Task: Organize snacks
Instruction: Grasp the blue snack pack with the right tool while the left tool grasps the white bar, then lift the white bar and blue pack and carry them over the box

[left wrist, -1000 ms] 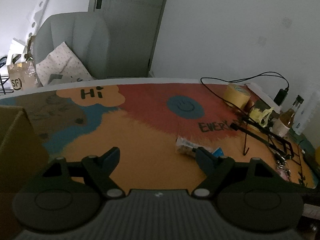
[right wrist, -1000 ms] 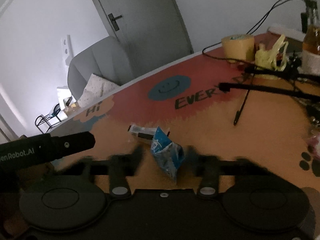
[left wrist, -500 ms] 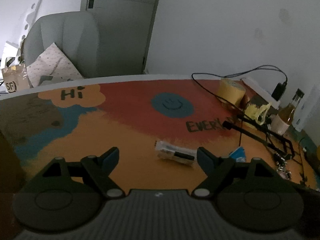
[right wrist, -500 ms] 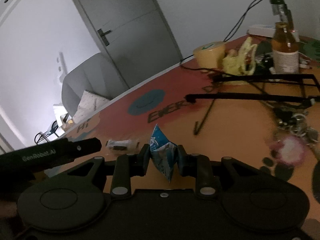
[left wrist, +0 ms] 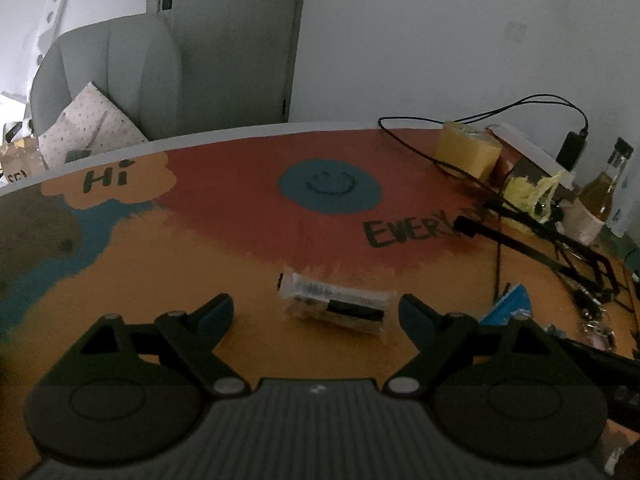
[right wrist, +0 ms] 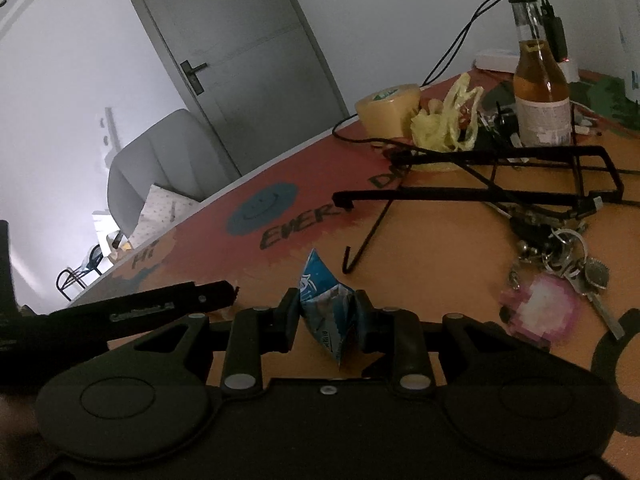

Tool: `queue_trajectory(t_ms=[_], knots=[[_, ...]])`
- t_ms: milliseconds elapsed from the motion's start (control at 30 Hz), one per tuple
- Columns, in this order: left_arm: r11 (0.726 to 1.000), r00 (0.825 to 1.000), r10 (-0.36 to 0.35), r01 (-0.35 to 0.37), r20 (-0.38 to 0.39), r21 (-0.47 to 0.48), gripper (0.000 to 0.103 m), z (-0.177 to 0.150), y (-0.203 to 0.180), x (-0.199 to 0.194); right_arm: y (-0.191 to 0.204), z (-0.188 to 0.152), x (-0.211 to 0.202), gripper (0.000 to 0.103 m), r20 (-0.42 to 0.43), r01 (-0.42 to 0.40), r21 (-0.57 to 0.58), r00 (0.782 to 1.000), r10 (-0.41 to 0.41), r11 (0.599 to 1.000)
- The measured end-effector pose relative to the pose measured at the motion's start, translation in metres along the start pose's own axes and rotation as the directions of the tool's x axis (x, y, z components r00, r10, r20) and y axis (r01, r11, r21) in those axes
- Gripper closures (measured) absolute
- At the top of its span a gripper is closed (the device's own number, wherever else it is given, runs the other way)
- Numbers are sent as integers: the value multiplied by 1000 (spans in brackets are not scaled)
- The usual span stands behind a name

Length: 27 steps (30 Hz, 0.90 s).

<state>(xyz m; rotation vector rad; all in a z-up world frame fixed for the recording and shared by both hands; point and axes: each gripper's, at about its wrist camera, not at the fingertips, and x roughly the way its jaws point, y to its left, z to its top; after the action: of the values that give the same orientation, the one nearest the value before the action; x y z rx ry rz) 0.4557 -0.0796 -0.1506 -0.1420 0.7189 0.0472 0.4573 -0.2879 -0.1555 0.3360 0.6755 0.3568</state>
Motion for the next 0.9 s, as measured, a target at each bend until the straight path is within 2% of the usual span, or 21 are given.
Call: queue_trajectory(t_ms=[200,300,333,433,500,900], knots=[[998,998,40,-42,47,39,14,-4,-7,5,0,-1,0,76,1,-5,3,1000,5,1000],[997,997,44,-48,63,59,18,-7,-10,5,2,-2,0,76,0,-9,8,1000,9,1000],[996,997,45,-49,65,69,21,-7,-11,5,3,-3,0,76,1,-5,4,1000,5,1000],[995,996,58,-64,74,74,44,-7,-11,2,6,-4,0,76,3,2,-3,1000,-2,1000],[997,996,51,-55,69,62,48,-7,-9,0,8,-5,-2,76,2,4,-1,1000,-4,1000],[998,996,35,-39,86,49,50,-15,3,-43,25,-12,-18,76,13,-9,-10,1000,9,1000]])
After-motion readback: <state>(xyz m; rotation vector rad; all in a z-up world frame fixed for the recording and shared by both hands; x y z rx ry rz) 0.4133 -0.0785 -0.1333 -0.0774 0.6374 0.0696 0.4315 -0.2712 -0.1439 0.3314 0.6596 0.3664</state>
